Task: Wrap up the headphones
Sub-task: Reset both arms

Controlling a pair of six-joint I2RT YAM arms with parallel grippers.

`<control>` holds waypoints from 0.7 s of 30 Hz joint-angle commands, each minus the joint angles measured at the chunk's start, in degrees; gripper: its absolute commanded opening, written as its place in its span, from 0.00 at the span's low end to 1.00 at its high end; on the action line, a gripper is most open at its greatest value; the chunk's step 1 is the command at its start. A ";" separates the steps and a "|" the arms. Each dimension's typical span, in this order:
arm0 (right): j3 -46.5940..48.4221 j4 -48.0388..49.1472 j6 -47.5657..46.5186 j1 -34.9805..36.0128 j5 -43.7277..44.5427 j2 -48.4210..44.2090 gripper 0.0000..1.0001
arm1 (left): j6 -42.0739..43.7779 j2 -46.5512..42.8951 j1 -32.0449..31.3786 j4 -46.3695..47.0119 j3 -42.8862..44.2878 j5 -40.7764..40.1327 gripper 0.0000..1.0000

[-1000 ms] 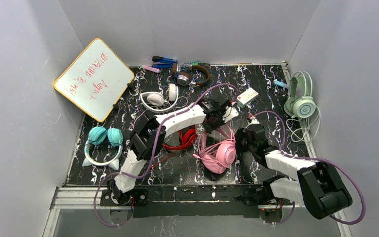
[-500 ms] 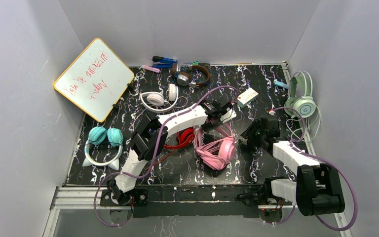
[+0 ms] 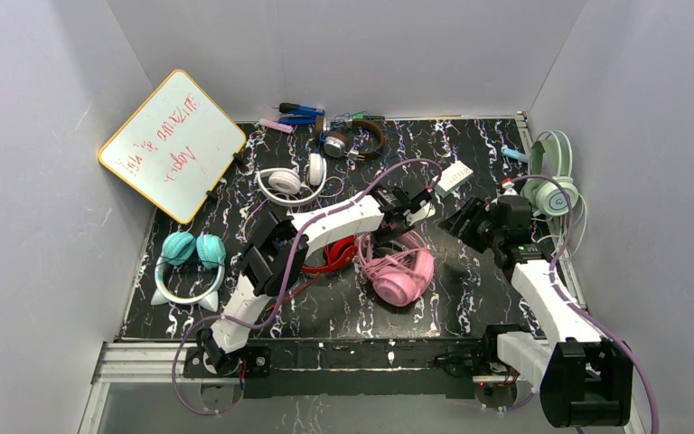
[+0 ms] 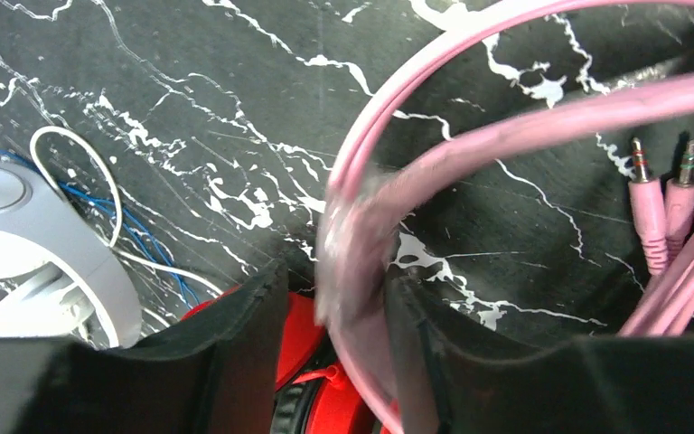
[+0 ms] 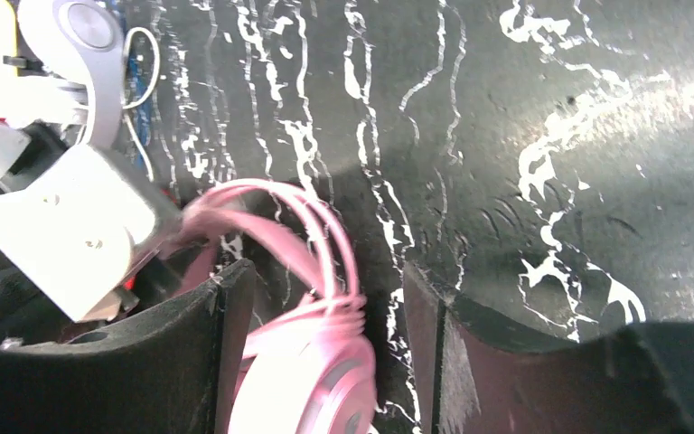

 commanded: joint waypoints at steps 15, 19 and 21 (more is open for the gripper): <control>5.43 -0.46 -9.41 -0.25 5.69 -14.10 0.98 | -15.77 -29.08 0.18 10.88 -16.80 -13.90 0.98; -1.10 6.24 -9.97 -0.29 6.04 -22.60 0.99 | -25.10 -42.48 1.55 20.70 -31.79 -21.24 0.98; -3.06 8.85 -9.77 -0.22 6.34 -24.90 0.99 | -29.25 -49.40 3.46 24.75 -39.26 -23.95 0.98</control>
